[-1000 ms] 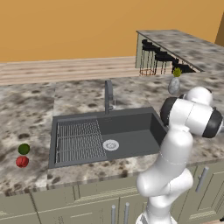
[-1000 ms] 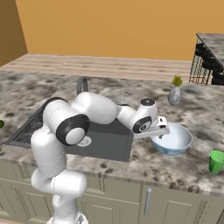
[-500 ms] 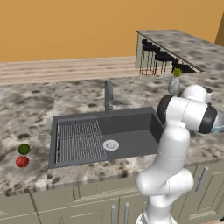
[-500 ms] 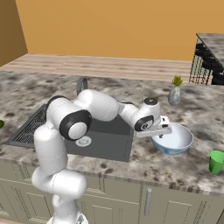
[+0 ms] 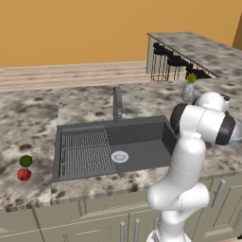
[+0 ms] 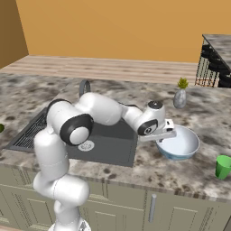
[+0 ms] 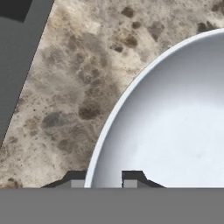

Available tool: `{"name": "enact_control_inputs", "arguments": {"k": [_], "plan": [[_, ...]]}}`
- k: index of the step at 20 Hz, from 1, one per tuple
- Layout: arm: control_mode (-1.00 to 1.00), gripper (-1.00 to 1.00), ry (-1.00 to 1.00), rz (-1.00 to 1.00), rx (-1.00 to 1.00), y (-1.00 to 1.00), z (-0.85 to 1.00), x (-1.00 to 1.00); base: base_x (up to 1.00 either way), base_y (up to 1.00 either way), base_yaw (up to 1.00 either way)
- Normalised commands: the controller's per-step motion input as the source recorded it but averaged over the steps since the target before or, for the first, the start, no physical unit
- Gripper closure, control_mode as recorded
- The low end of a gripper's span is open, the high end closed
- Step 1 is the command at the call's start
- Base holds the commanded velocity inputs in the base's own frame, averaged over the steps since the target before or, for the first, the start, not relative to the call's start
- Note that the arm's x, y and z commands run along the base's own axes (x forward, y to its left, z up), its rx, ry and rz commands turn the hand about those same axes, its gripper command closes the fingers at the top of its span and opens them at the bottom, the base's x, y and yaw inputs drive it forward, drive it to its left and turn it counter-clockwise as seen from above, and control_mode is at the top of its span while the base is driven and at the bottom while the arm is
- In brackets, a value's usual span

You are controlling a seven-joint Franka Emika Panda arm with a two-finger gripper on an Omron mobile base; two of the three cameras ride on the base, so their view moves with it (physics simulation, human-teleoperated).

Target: Remove the bell pepper and lime from the sink. Then move the bowl and cup from the counter to the sink for washing.

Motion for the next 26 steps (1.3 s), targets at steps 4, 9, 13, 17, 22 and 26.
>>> {"name": "enact_control_inputs", "arguments": {"k": [4,9,13,17,22,26], "plan": [[-1.0,1.0,-0.12,0.14,-0.01,0.12,0.19,-0.13,0.0,0.0,0.0],[-1.0,1.0,-0.08,0.22,-0.06,0.14,0.31,-0.13,0.0,0.0,0.0],[-1.0,1.0,-0.03,0.25,-0.2,0.21,0.3,-0.15,0.0,0.0,0.0],[-1.0,1.0,-0.05,0.27,-0.2,0.21,0.33,-0.14,0.0,0.0,0.0],[-1.0,1.0,0.0,0.3,-0.2,0.29,0.26,-0.14,0.0,0.0,0.0],[-1.0,1.0,0.01,0.31,-0.14,0.23,0.29,-0.06,0.0,0.0,0.0]]}}
